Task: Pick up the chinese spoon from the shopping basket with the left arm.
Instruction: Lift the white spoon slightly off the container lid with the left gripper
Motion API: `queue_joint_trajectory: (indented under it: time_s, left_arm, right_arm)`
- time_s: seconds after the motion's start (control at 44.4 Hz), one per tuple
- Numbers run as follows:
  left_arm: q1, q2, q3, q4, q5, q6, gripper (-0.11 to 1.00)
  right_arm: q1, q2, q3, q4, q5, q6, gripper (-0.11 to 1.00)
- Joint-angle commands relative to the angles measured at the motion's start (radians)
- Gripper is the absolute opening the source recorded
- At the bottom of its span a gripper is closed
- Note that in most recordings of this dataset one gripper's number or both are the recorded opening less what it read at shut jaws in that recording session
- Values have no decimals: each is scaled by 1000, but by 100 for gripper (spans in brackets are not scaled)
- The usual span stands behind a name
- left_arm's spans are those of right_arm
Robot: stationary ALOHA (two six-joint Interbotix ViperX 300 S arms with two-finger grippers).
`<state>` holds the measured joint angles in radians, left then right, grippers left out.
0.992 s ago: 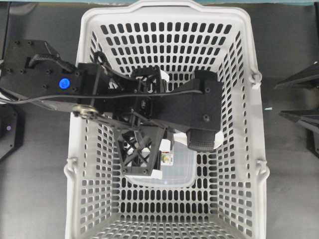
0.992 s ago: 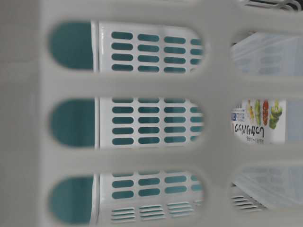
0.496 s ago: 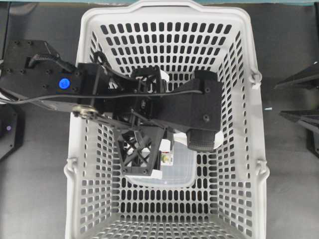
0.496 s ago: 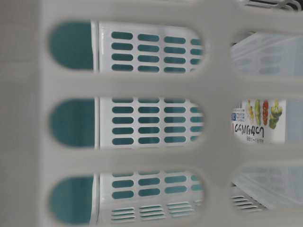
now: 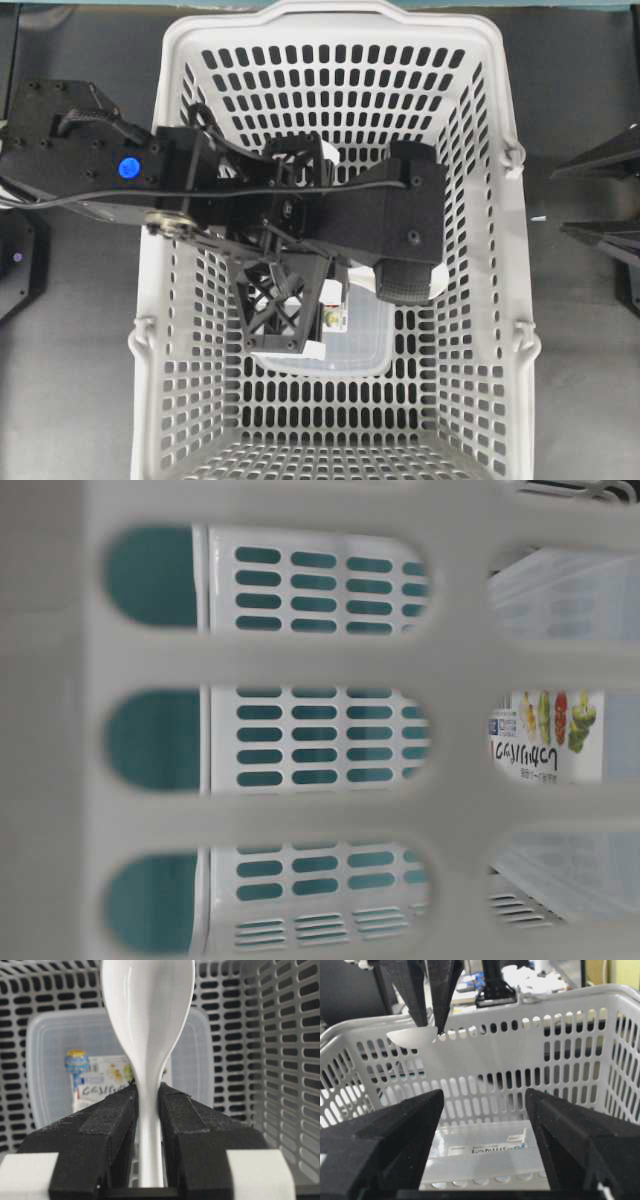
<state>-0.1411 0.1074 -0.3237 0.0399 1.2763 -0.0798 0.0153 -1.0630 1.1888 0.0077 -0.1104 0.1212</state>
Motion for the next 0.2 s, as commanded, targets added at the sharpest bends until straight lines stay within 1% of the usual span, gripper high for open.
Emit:
queue_joint_trajectory:
  time_s: [0.0, 0.18]
  left_arm:
    - [-2, -31, -12, 5, -5, 3, 13]
    - [-2, -31, -12, 3, -5, 3, 13]
  right_arm:
    - [2, 6, -8, 3, -5, 2, 65]
    - [2, 6, -8, 3, -5, 2, 65]
